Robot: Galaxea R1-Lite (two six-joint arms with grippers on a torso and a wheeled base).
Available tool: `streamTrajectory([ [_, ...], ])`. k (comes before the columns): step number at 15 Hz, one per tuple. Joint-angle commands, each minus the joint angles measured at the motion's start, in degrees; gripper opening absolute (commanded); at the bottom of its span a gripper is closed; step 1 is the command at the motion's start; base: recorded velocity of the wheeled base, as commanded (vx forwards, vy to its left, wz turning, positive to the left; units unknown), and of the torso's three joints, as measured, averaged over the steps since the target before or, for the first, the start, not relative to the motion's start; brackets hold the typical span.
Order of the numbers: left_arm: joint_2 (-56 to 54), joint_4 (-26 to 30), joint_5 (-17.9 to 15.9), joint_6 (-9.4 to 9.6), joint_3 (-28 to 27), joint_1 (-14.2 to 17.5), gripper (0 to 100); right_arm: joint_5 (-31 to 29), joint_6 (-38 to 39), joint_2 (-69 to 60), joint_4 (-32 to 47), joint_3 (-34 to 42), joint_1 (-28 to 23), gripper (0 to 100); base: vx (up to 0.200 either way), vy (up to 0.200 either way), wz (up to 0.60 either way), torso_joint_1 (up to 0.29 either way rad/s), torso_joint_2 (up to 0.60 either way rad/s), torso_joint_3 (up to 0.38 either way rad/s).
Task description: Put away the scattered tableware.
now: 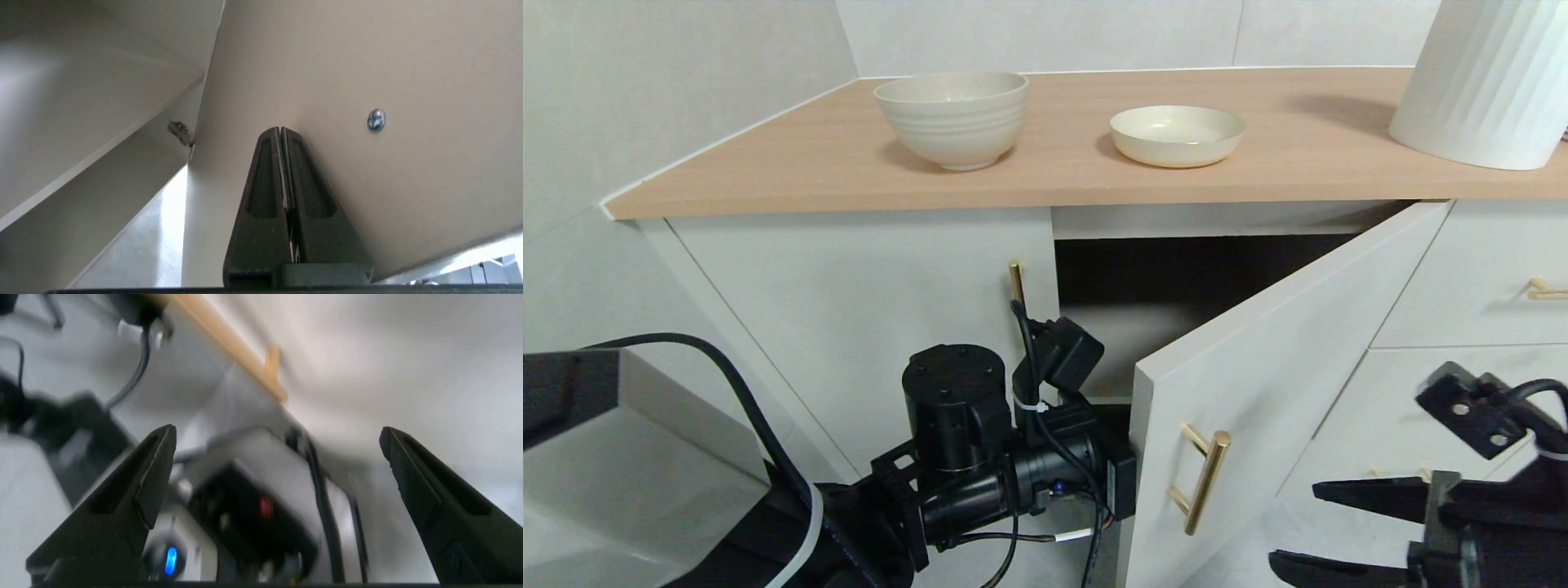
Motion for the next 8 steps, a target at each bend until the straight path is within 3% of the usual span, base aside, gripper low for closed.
streamTrajectory([
  [1,-0.30,0.05,0.08,-0.04,0.24,-0.19,0,-0.23,-0.82,-7.88,2.89,-3.46,0.09,100,0.000,0.000,0.00,0.000,0.00,0.000],
  [4,-0.22,0.14,0.08,-0.04,0.24,-0.45,0,-0.40,-0.82,-8.76,2.89,-2.85,0.09,100,0.000,0.000,0.00,0.000,0.00,0.000],
  [8,0.05,2.34,0.43,-0.04,-1.52,-0.72,0,-0.40,-0.82,-10.17,3.15,-2.23,0.09,100,-0.200,0.000,0.00,0.002,0.00,0.005],
])
